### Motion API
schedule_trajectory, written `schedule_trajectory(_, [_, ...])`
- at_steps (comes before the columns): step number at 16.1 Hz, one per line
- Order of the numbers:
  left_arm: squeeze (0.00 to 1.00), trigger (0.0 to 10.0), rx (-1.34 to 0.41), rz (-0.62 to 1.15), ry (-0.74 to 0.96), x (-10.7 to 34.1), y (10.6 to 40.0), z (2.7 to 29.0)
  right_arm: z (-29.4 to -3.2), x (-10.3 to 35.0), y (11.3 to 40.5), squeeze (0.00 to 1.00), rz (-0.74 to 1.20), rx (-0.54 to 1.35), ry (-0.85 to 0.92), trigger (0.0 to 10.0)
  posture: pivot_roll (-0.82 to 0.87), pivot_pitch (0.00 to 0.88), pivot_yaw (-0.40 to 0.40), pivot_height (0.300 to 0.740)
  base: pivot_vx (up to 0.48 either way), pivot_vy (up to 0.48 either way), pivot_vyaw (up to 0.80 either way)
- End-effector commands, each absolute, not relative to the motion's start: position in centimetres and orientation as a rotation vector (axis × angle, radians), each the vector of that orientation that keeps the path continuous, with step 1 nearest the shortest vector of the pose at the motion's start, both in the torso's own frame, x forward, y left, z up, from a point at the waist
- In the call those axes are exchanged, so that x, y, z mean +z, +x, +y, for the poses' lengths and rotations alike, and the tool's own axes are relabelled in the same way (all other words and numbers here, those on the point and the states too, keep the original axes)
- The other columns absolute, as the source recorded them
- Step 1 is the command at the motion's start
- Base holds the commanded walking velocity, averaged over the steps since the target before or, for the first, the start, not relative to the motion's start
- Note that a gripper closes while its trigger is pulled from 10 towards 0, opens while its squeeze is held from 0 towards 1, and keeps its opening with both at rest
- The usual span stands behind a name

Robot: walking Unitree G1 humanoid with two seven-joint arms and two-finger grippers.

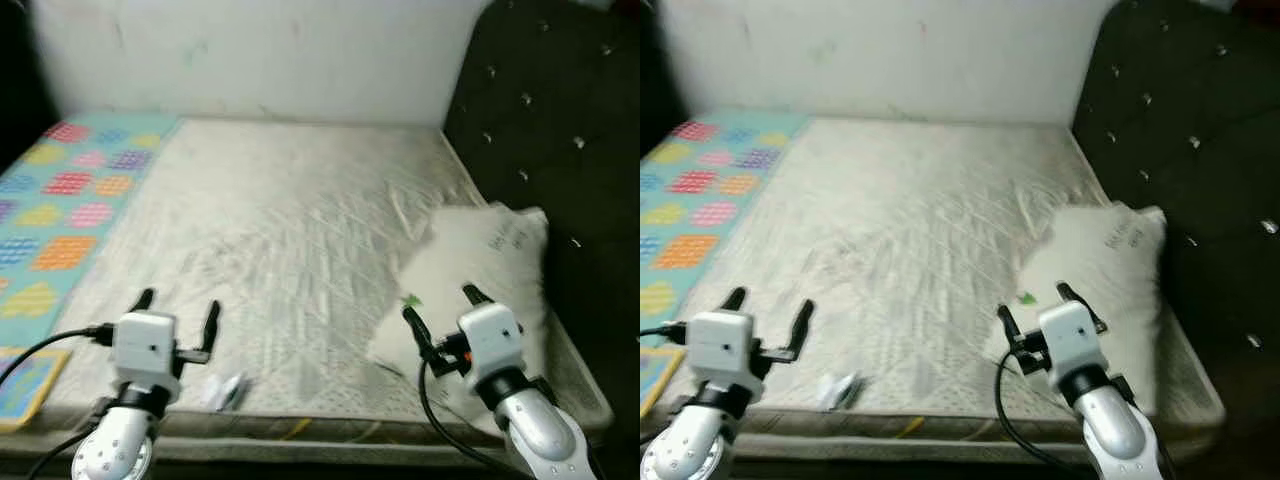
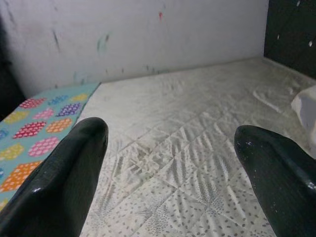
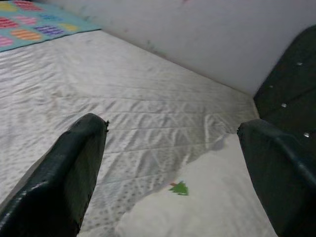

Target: Clean up the room

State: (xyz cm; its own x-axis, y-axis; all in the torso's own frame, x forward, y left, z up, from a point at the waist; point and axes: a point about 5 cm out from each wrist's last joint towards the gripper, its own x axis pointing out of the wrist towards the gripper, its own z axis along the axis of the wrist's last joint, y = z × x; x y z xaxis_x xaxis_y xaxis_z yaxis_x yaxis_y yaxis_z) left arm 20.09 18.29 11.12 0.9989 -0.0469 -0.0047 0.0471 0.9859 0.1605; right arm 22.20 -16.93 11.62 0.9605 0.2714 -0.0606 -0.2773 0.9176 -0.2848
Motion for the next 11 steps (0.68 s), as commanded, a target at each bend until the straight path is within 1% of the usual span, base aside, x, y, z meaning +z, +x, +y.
schedule_trajectory(1, [0.0,10.0,-0.06,0.0,0.139,11.18,20.35,17.74,-17.57,11.21,21.74,0.0,0.043,0.266,-0.31,10.0,0.0,0.012,-0.033,0.74,0.0,0.0,0.0])
schedule_trajectory(3, [0.0,10.0,-0.06,0.002,0.139,11.15,20.35,17.79,-17.56,11.16,21.69,0.0,0.046,0.269,-0.306,10.0,0.01,0.012,-0.035,0.74,0.0,0.0,0.0])
schedule_trajectory(5, [0.0,10.0,-0.064,0.003,0.137,11.13,20.29,17.75,-17.55,11.17,21.81,0.0,0.046,0.27,-0.302,10.0,0.0,0.014,-0.036,0.74,0.0,0.27,0.0])
schedule_trajectory(9, [0.0,10.0,-0.069,0.006,0.132,11.09,20.3,17.67,-17.48,11.05,21.82,0.0,0.05,0.275,-0.304,10.0,0.0,0.017,-0.037,0.74,0.0,0.358,0.0])
schedule_trajectory(11, [0.0,10.0,-0.071,0.008,0.129,11.07,20.31,17.64,-17.58,10.93,21.74,0.0,0.056,0.275,-0.305,10.0,0.0,0.02,-0.039,0.74,0.0,0.442,0.0])
